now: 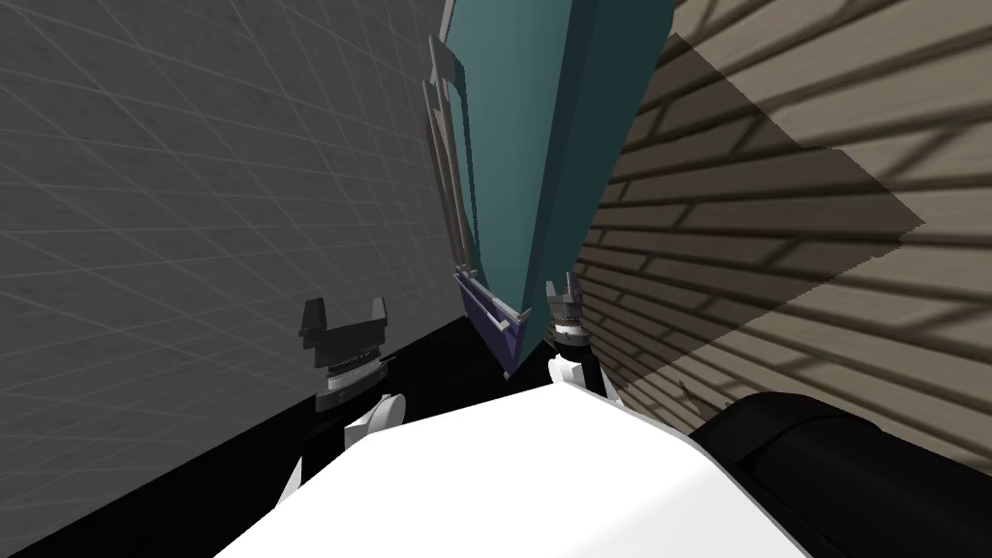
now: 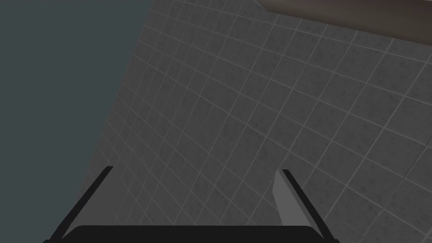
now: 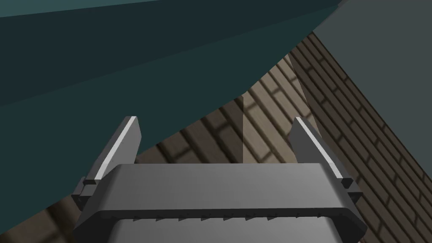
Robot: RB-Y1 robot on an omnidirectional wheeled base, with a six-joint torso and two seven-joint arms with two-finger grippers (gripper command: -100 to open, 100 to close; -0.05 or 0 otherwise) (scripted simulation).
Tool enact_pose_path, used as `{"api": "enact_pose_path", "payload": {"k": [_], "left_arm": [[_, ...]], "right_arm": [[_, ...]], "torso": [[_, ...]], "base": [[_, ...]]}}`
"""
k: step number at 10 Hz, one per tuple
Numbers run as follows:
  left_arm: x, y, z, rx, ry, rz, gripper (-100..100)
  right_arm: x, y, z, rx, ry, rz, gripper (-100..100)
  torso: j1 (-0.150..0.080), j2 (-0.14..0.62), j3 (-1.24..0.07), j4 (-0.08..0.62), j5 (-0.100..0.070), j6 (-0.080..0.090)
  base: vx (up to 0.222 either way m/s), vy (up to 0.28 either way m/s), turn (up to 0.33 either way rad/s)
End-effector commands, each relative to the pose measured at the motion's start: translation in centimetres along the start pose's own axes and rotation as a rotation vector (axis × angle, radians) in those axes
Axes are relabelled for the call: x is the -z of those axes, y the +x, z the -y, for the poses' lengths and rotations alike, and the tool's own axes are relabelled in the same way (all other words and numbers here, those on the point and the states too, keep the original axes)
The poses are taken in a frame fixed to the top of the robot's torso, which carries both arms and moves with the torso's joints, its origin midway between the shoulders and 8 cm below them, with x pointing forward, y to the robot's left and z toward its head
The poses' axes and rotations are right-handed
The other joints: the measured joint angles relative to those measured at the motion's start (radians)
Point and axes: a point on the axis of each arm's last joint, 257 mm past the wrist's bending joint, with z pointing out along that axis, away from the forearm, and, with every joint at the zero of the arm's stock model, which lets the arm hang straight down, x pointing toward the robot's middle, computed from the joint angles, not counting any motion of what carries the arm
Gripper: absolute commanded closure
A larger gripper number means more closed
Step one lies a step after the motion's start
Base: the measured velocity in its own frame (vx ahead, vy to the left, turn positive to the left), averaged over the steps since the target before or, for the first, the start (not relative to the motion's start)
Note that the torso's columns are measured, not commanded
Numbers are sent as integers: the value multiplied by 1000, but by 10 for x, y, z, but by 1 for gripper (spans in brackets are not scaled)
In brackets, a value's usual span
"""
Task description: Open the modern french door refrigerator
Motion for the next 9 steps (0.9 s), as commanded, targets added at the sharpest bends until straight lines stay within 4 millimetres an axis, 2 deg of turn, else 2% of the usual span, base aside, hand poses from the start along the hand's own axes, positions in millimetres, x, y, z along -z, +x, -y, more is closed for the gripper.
{"api": "enact_pose_path", "payload": {"k": [1,9], "left_arm": [[0,0,0,0,0,0,0],[0,0,0,0,0,0,0]], "right_arm": [[0,0,0,0,0,0,0],[0,0,0,0,0,0,0]], "torso": [[0,40,-82,41,0,0],[0,618,-1234,617,0,0]], "base": [[0,0,0],[0,0,0]]}}
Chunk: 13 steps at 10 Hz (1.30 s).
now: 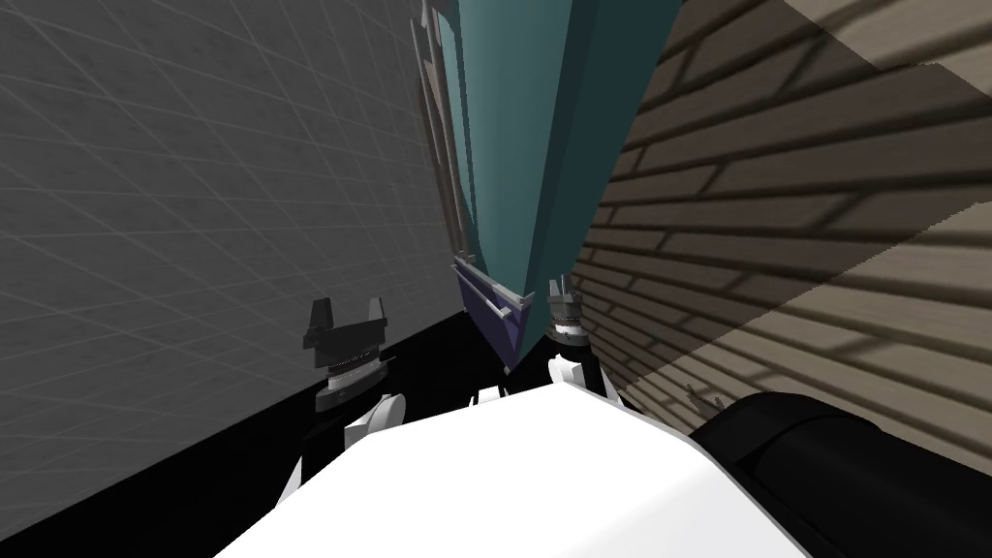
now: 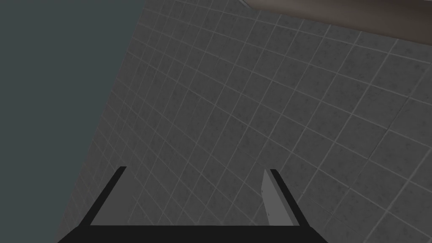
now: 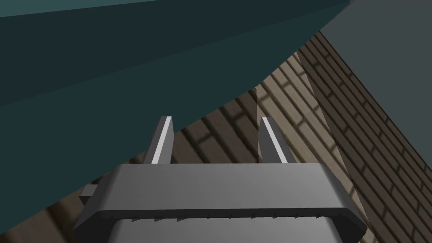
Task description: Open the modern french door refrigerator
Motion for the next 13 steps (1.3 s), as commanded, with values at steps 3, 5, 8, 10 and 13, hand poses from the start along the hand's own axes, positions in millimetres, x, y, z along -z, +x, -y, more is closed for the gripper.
{"api": "enact_pose_path", "payload": {"k": [3,5,8,10,13], "left_arm": [[0,0,0,0,-1,0,0],[0,0,0,0,-1,0,0],[0,0,0,0,-1,0,0],[0,0,0,0,-1,0,0],[0,0,0,0,-1,0,0]], "right_arm": [[2,16,8,-149,5,-58,-100],[3,25,13,-264,9,-70,-100],[4,29,16,-358,12,-73,-100],[4,34,18,-443,14,-74,-100],[6,45,24,-613,20,-73,-100]], "torso": [[-1,117,-236,117,0,0],[0,120,-241,120,0,0],[0,120,-242,121,0,0],[0,121,-241,121,0,0],[0,120,-242,121,0,0]], "base": [[5,-18,54],[5,-30,67],[6,-21,37],[2,-18,44],[5,-22,59]]}}
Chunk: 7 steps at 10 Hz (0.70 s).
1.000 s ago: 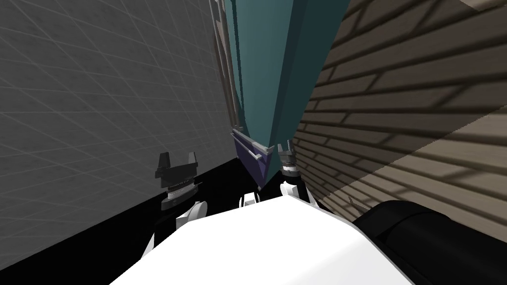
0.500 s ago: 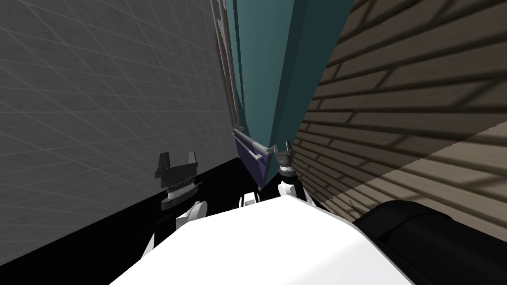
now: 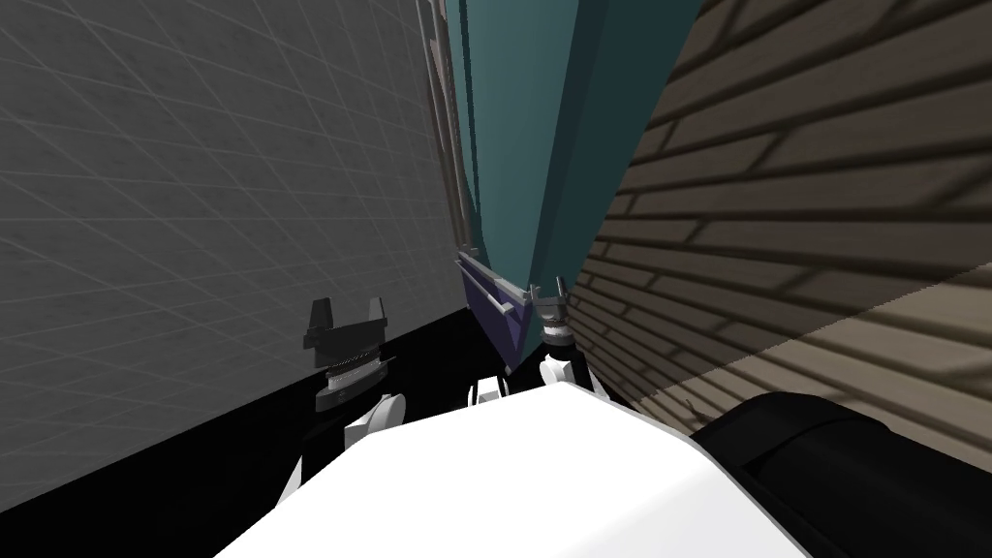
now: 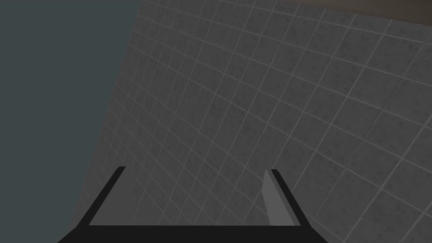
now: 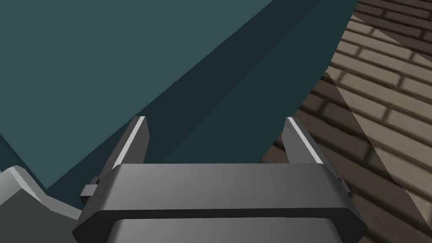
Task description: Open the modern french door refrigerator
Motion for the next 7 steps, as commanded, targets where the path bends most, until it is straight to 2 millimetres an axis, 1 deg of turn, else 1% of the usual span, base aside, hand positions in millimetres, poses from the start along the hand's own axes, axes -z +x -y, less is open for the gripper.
{"api": "enact_pose_path", "payload": {"k": [1,2,3,4,5,6,7], "left_arm": [[0,0,0,0,0,0,0],[0,0,0,0,0,0,0],[0,0,0,0,0,0,0],[0,0,0,0,0,0,0],[0,0,0,0,0,0,0],[0,0,0,0,0,0,0],[0,0,0,0,0,0,0]], "right_arm": [[1,3,6,-116,-1,0,-100],[2,7,11,-194,-1,2,-100],[2,7,11,-217,-1,2,-100],[3,10,17,-296,0,5,-100],[3,10,17,-323,0,5,-100],[4,13,24,-399,2,9,-100],[4,13,24,-427,2,9,-100]], "torso": [[0,0,0,0,0,0],[0,0,0,0,0,0],[0,0,0,0,0,0],[0,0,0,0,0,0],[0,0,0,0,0,0],[0,0,0,0,0,0],[0,0,0,0,0,0]], "base": [[5,-22,32],[2,-25,65],[2,-21,42],[2,-30,84],[5,-24,44],[10,-24,62],[7,-24,51]]}}
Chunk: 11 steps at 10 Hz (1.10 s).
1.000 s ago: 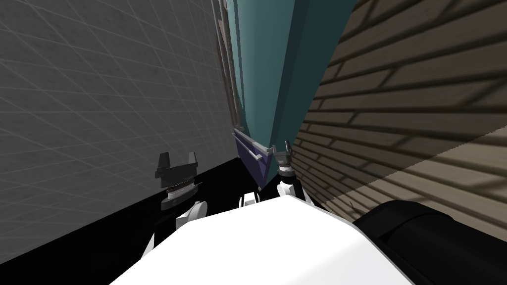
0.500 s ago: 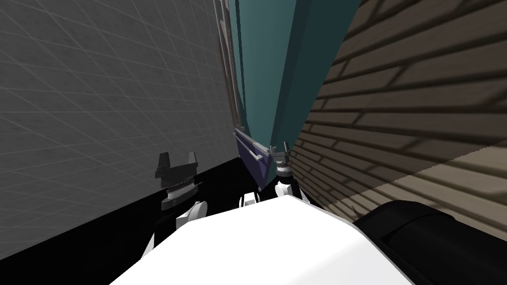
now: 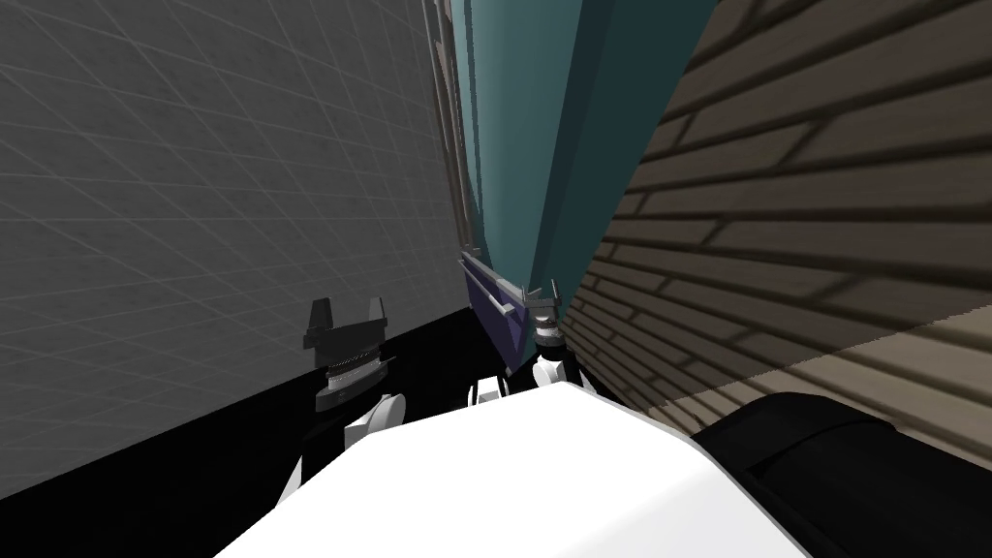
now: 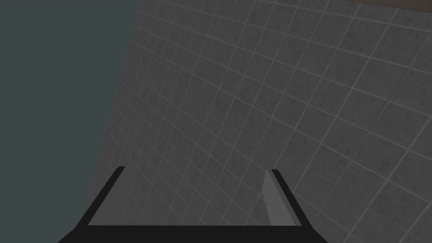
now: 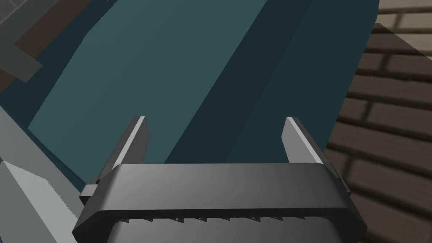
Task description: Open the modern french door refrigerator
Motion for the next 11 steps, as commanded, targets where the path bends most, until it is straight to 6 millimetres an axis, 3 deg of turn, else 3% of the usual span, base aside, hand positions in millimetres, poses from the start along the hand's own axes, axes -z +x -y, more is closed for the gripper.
{"api": "enact_pose_path", "payload": {"k": [1,8,11], "left_arm": [[0,0,0,0,0,0,0],[0,0,0,0,0,0,0],[0,0,0,0,0,0,0]], "right_arm": [[2,1,11,-149,1,8,-100],[6,1,28,-420,7,27,-100],[13,0,48,-604,17,55,-100]], "torso": [[0,0,0,0,0,0],[0,0,0,0,0,0],[0,0,0,0,0,0]], "base": [[3,-28,94],[2,-23,40],[5,-22,77]]}}
